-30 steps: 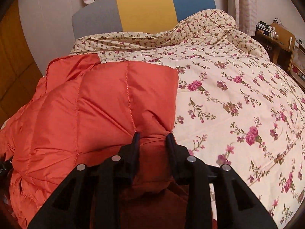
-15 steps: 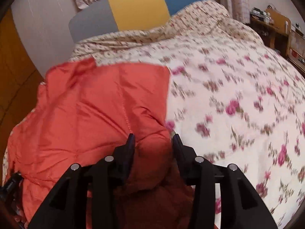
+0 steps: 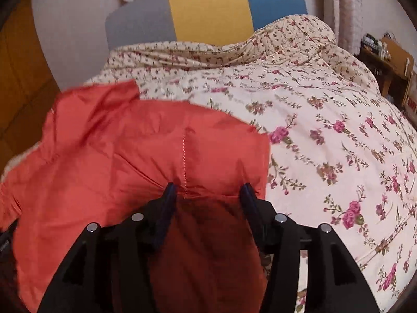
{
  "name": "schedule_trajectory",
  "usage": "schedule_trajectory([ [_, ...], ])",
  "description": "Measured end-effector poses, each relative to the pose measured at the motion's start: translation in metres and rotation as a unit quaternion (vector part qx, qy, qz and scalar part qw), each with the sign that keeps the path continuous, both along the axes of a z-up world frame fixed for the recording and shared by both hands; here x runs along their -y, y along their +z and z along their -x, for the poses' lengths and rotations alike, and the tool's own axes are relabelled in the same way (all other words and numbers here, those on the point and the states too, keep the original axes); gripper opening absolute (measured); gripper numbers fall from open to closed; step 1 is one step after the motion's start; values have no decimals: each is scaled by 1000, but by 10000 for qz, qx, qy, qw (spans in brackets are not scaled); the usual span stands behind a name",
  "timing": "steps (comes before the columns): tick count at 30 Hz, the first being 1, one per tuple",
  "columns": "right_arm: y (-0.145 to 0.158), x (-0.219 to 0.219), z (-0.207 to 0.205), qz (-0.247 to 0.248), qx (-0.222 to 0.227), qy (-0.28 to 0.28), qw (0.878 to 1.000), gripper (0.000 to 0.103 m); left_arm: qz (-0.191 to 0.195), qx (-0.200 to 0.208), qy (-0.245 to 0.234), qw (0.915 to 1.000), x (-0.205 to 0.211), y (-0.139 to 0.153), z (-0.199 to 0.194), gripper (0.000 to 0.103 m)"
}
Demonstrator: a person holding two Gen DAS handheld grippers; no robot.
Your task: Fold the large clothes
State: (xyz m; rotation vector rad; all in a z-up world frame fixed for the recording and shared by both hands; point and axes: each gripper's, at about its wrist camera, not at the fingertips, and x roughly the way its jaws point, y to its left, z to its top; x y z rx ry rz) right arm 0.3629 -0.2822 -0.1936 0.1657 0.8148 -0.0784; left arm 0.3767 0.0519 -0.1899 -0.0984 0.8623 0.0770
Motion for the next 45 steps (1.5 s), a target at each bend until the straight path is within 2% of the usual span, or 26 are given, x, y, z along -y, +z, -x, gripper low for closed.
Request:
schedule_trajectory([
  [2, -8, -1, -6, 100, -56, -19, 9999, 52, -27, -41, -7, 10000, 1, -4, -5, 100],
  [8, -8, 0, -5, 154, -28, -40, 9999, 54, -17, -75, -13, 10000, 0, -6, -6, 100],
  [13, 14, 1, 40, -104, 240, 29, 9997, 54, -5, -62, -9, 10000, 1, -6, -6, 100],
  [15, 18, -3, 57, -16, 226, 144, 9996, 54, -5, -59, -8, 10000, 1, -7, -5, 100],
  [18, 13, -8, 66, 120, 82, 128, 9998, 59, 2, -57, -6, 10000, 3, -6, -5, 100],
  [21, -5, -9, 55, 30, -264, 96, 9996, 64, 47, -32, -13, 10000, 2, -6, -4, 100],
  [24, -11, -7, 51, -29, -311, 27, 9995, 68, 55, -29, -8, 10000, 1, -6, -6, 100],
  [29, -13, -11, 51, 170, -299, -8, 9994, 71, 50, -36, 10, 10000, 0, -6, -4, 100],
  [33, -13, -9, 51, 210, -314, -104, 9992, 78, 133, 17, 131, 9998, -10, 3, 15, 100],
  [35, -13, -9, 50, 283, -317, -143, 9990, 81, 94, 165, 332, 9993, -19, 12, 33, 100],
  [39, -12, -12, 51, 447, -315, -210, 9983, 84, 372, 536, 497, 9966, -47, 28, 68, 100],
  [45, -12, -14, 51, 554, -312, -249, 9977, 86, 316, 965, 1191, 9877, -105, 50, 106, 100],
])
